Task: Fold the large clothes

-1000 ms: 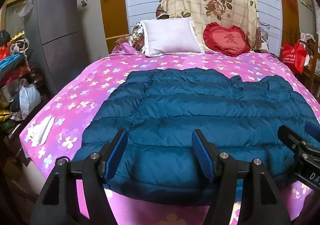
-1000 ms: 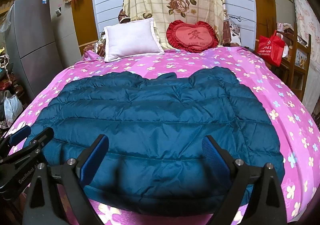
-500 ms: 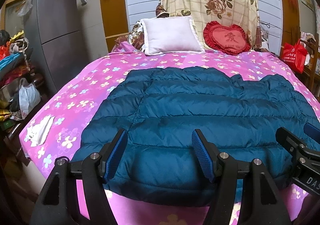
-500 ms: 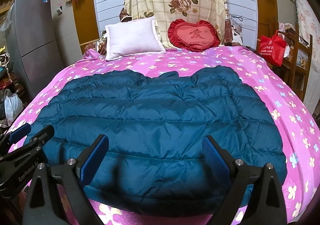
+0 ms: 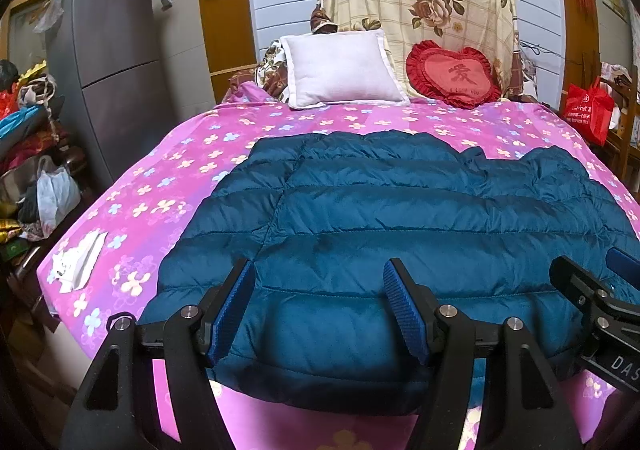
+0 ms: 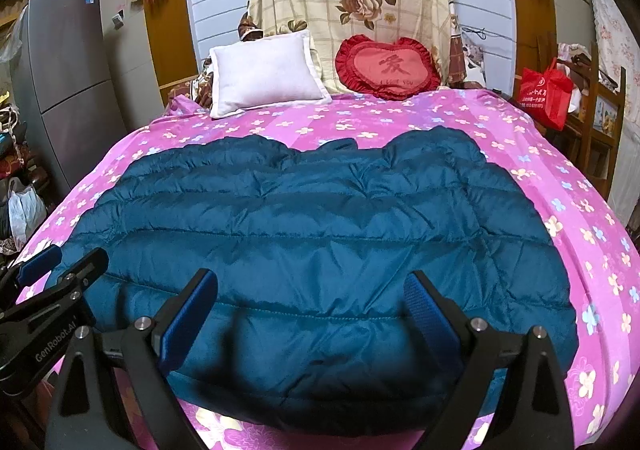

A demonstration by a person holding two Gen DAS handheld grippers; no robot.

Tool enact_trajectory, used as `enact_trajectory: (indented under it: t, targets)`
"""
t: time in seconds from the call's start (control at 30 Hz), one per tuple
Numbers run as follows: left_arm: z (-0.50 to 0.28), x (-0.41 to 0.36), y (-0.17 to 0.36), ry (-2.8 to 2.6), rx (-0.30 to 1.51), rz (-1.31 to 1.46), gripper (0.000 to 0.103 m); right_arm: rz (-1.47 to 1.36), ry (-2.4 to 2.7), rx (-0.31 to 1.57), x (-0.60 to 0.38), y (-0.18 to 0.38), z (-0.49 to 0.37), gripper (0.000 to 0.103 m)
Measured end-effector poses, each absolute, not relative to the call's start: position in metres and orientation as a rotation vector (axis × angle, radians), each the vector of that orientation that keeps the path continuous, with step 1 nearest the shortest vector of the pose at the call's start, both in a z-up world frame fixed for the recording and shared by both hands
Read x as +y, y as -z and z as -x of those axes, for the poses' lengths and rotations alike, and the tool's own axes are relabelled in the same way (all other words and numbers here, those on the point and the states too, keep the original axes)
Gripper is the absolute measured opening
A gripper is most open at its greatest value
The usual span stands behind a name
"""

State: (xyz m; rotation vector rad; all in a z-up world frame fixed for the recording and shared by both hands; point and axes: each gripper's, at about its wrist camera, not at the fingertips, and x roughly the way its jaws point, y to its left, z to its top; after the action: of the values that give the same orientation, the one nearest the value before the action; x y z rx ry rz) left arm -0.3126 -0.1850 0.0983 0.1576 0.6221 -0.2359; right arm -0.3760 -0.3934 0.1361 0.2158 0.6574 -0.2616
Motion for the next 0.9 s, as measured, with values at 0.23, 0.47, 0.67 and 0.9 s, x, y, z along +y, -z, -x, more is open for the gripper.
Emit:
enact_trajectory:
  t: [0.23,0.47,0.67,0.9]
  targets:
    - [0.3116,-0.187,-0.0946,0.237,0.627,-0.158,0.049,-0.215,0.26,0.661,-0.3938,-0.1341,0.3758,0.096]
    - [0.3116,-0.1874,-0.0928,0.237,0.632,-0.153,0.049,-0.213,0.258,0.663,-0.3932,-0.1318,0.3753,0.096]
    - [0.3106,-0.188,-0.0911,0.237,0.643,-0.146,0.049,-0.211,0.254,0.67,-0.3937,-0.129,0.3745,0.096]
    - [0.3091,-0.1859,-0.0885,0.225,0.633,-0.152,0.049,-0.207,0.246,0.677,-0.3935,-0.1261,0.3738,0.096]
